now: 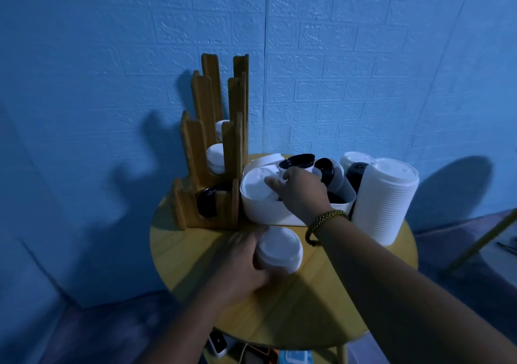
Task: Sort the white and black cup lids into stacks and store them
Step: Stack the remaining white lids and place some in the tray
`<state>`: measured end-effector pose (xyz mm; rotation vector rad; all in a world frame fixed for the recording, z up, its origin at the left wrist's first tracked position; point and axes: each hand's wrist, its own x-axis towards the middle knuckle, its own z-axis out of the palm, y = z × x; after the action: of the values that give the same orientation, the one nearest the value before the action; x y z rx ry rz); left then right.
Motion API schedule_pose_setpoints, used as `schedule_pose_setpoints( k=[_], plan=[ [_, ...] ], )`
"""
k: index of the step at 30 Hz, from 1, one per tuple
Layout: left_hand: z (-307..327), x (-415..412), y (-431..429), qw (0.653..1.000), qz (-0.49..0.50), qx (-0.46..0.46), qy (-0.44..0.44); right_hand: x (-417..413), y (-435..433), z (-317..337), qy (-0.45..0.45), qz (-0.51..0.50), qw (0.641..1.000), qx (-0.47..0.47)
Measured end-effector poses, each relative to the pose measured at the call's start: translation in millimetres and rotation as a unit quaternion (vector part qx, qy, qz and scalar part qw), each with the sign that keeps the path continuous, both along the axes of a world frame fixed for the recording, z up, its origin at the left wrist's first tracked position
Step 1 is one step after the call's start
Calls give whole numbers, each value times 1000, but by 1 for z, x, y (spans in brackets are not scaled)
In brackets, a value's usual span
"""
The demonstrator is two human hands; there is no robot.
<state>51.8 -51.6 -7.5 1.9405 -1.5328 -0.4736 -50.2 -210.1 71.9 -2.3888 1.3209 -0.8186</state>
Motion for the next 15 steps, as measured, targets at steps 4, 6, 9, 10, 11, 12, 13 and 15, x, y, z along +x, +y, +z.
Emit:
schedule_pose_setpoints(
  k=[4, 6, 9, 10, 11, 12, 13, 15],
  plan=[
    [1, -1, 0, 1000, 11, -7, 16, 5, -9, -2, -18, 6, 999, 49],
    [3, -1, 0, 1000, 10, -6, 16, 3, -11, -3, -33, 4, 996, 81],
    [3, -2, -2, 1000, 10, -9, -8, -1, -12, -4, -31, -14, 993, 109],
    [3, -2, -2, 1000, 11, -9, -17, -1, -11, -4, -22, -21, 993, 111],
    [2, -2, -2, 1000, 11, -8, -22, -1, -11, -3, -13, -28, 993, 111],
    [2, -3, -2, 1000, 12, -6, -23, 0, -10, -2, -7, -34, 993, 112],
    [1, -2, -2, 1000, 12, -4, -21, 1, -10, -2, -5, -36, 993, 115],
    [1, -3, -1, 1000, 11, 1, -16, 4, -10, -1, -8, -35, 992, 119]
  ],
)
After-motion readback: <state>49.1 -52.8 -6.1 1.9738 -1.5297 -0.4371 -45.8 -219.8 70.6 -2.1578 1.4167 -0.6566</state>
